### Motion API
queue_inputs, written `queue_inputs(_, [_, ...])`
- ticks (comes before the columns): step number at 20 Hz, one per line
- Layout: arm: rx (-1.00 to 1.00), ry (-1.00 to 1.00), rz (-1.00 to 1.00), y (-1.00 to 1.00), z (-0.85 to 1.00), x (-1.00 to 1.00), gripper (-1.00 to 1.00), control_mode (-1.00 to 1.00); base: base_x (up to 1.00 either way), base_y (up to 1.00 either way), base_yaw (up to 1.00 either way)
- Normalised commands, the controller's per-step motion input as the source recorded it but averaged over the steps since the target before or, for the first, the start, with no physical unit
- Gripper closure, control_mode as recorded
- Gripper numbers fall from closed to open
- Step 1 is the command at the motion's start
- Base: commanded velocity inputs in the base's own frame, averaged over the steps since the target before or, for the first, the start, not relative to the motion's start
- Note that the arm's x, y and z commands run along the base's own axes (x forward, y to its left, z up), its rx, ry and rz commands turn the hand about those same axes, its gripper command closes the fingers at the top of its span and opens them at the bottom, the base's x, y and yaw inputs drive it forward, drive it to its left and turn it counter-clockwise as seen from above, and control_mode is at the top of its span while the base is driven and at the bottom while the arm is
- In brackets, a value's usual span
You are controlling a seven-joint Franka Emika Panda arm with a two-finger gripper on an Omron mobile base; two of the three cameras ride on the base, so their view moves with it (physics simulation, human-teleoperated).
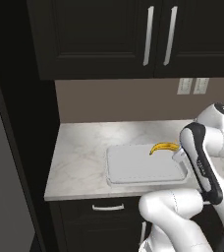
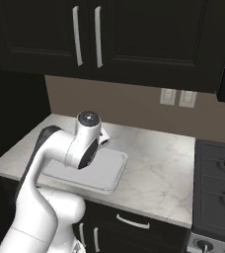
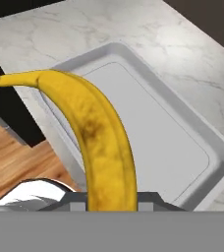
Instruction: Pick the pear and banana from the fridge and place them inside the tupperware on the counter.
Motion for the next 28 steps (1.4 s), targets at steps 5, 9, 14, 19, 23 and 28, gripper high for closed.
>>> queue_inputs(5, [-0.10,0.00,0.00,0.00,-0.38,0.45,1.00,-1.00,0.00,0.00,0.00])
queue_inputs(9, [-0.18,0.00,0.00,0.06,-0.41,0.50,1.00,-1.00,0.00,0.00,0.00])
queue_inputs(14, [-0.22,0.00,0.00,0.11,-0.44,0.39,1.00,-1.00,0.00,0.00,0.00])
queue_inputs(19, [-0.17,0.00,0.00,0.13,-0.39,0.20,1.00,-1.00,0.00,0.00,0.00])
queue_inputs(23, [-0.13,0.00,0.00,0.13,-0.33,0.11,1.00,-1.00,0.00,0.00,0.00])
queue_inputs(28, [-0.12,0.02,0.00,0.11,-0.32,0.16,1.00,-1.00,0.00,0.00,0.00])
